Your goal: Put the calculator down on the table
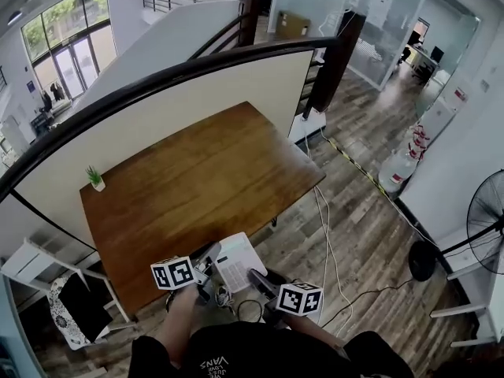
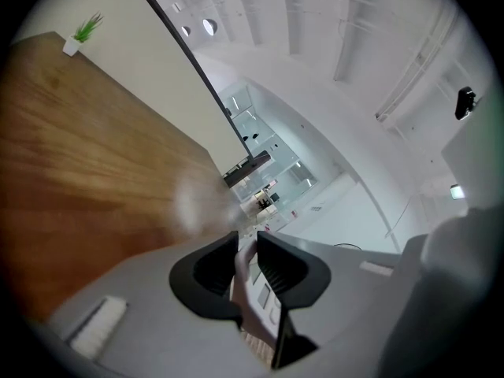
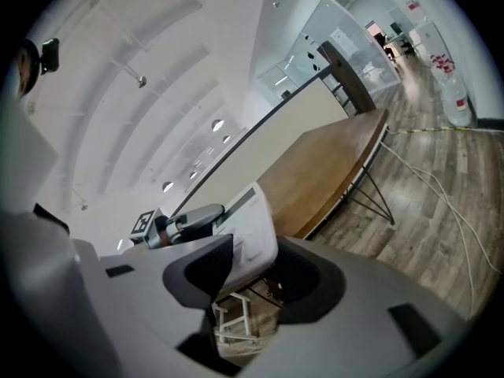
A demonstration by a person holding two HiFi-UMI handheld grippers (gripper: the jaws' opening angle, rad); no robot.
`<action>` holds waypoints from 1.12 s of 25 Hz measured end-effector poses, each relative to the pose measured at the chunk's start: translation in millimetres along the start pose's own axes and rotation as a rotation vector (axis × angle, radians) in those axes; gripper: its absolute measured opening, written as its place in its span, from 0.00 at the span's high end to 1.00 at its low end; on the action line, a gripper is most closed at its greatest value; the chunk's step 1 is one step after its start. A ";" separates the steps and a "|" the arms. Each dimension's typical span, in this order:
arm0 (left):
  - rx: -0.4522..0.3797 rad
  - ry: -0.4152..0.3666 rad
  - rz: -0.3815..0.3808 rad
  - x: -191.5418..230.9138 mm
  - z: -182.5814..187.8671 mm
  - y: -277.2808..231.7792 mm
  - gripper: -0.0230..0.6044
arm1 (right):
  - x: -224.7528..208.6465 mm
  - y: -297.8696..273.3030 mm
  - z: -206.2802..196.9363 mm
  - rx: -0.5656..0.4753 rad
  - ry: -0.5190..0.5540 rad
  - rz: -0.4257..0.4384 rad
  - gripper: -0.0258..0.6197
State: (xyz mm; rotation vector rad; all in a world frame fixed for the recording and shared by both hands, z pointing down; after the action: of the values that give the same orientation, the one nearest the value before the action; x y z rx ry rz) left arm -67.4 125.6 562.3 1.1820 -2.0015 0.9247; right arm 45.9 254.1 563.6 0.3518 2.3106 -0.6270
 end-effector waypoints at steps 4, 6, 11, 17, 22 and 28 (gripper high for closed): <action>0.000 -0.010 -0.008 20.2 39.7 -18.6 0.84 | -4.1 -39.6 26.3 -0.001 0.015 -0.004 0.74; -0.002 -0.011 -0.010 30.3 59.2 -24.3 0.84 | -4.0 -59.4 38.2 -0.001 0.021 -0.002 0.74; -0.010 -0.007 -0.002 51.0 97.2 -36.5 0.84 | -4.2 -97.9 63.5 -0.001 0.022 -0.002 0.74; -0.003 -0.013 -0.012 67.0 124.7 -50.0 0.84 | -6.9 -126.6 79.6 -0.009 0.013 -0.010 0.74; -0.006 0.007 0.002 81.8 132.4 -55.0 0.84 | -13.2 -143.9 84.0 0.020 0.000 -0.006 0.74; -0.050 0.031 0.053 100.2 150.3 -67.9 0.84 | -29.1 -174.0 102.5 0.078 0.005 0.032 0.74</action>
State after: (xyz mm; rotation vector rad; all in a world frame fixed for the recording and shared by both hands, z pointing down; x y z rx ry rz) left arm -70.8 -66.8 575.2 1.0856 -2.0284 0.9087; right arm 52.5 50.6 577.6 0.4261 2.2856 -0.7024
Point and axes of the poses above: the fingertips, and each gripper's own axes: y backward along the fingers, x to its left, z out of its top, the point moved 3 cm from there along y, backward along the fingers, and after that the axes turned 3 degrees about z, right-handed, at the moved point
